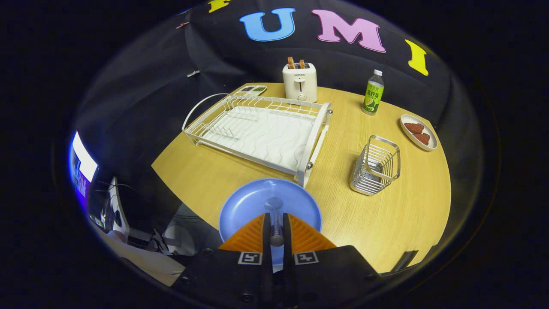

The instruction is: Take the plate from the dish rack, then take the spoon from the basket and place it into the plate.

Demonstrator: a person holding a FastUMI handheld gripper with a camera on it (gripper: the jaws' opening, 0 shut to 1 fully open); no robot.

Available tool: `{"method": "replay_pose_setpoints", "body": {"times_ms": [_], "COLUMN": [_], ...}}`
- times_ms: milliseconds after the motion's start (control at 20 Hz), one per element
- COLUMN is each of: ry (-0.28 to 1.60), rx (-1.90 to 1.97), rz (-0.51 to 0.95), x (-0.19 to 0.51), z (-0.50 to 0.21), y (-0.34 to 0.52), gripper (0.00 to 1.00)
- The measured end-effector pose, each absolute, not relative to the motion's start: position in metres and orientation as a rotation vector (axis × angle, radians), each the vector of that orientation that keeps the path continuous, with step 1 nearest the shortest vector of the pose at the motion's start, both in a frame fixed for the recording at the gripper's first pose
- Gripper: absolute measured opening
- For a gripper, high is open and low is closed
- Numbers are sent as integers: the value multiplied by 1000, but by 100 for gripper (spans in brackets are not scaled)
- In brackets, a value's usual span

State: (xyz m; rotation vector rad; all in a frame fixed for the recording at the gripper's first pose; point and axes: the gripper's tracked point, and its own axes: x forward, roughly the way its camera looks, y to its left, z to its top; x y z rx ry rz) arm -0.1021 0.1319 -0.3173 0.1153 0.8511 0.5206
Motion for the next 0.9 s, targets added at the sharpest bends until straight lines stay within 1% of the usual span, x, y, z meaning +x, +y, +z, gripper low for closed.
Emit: {"method": "replay_pose_setpoints", "body": {"times_ms": [200,250,400,700,750,800,900], "ry": [910,930,965,983,977,972,965], "rx": [98,90,73,72,76,76,75], "rz": [533,528,495,419,417,417,426], "x": [-113,-115,-118,-114,-113,-113,-114], "z": [-339,-345,-361,-375,-374,-373,-371], "y": [130,128,122,112,112,112,115], "gripper": [13,14,15,27,35,39,61]}}
